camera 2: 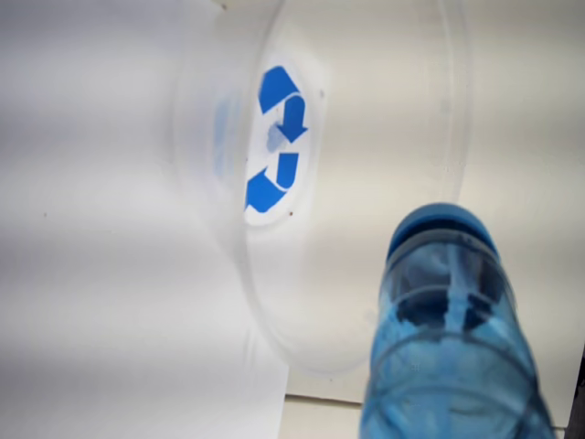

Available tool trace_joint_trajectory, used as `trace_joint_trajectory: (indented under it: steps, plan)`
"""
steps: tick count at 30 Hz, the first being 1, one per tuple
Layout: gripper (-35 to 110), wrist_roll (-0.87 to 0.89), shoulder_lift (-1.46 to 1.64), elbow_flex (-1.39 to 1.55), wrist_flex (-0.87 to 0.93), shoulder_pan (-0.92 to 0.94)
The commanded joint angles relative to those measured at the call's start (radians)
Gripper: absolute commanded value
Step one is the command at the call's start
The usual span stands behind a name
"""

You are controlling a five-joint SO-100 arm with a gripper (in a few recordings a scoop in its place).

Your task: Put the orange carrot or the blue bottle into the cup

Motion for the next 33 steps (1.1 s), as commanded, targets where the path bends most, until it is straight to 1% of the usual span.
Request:
trace_joint_trajectory:
  steps: [1, 10, 16, 23, 33]
  plan:
    - [31, 0.002, 0.041, -0.089, -0.02, -0.015]
    - [32, 0.002, 0.044, -0.089, -0.015, -0.026]
    - [32, -0.067, 0.046, -0.089, -0.006, -0.032]
    - [32, -0.103, 0.112, -0.086, -0.006, -0.031]
    - [31, -0.104, 0.184, -0.075, -0.006, -0.014]
